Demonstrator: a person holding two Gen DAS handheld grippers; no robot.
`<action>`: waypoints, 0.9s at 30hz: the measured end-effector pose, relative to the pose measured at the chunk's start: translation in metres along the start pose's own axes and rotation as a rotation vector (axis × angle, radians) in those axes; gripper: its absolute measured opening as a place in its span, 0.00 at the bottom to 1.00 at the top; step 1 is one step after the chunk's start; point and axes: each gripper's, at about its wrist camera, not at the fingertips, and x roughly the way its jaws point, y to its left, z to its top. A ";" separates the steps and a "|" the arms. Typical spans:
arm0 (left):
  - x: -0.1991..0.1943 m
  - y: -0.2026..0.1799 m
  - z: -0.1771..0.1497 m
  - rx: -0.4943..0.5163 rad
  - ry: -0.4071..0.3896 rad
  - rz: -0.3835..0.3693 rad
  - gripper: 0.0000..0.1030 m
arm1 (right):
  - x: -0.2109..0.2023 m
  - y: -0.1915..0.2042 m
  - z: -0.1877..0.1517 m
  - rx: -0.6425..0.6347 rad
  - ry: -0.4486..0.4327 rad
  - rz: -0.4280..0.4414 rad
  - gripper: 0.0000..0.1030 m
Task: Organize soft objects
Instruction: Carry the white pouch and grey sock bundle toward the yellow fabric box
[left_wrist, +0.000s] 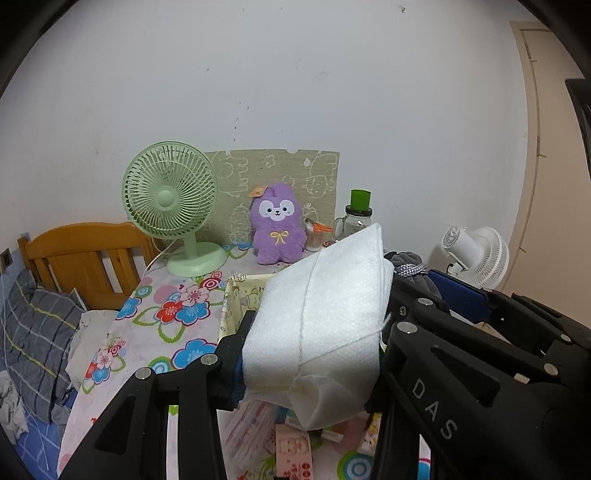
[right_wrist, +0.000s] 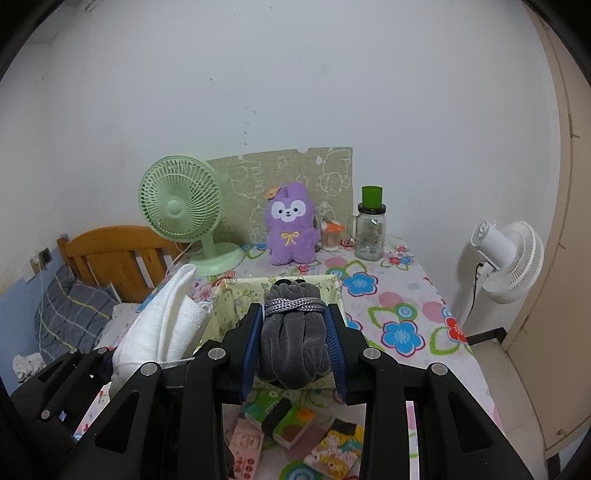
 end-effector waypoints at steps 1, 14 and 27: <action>0.002 0.000 0.000 -0.001 0.000 0.001 0.44 | 0.003 -0.001 0.002 -0.001 0.001 0.000 0.36; 0.051 0.005 0.014 0.001 0.044 0.008 0.44 | 0.055 -0.011 0.016 0.007 0.045 -0.001 0.36; 0.105 0.016 0.019 -0.024 0.098 -0.001 0.44 | 0.114 -0.014 0.022 0.008 0.101 0.002 0.35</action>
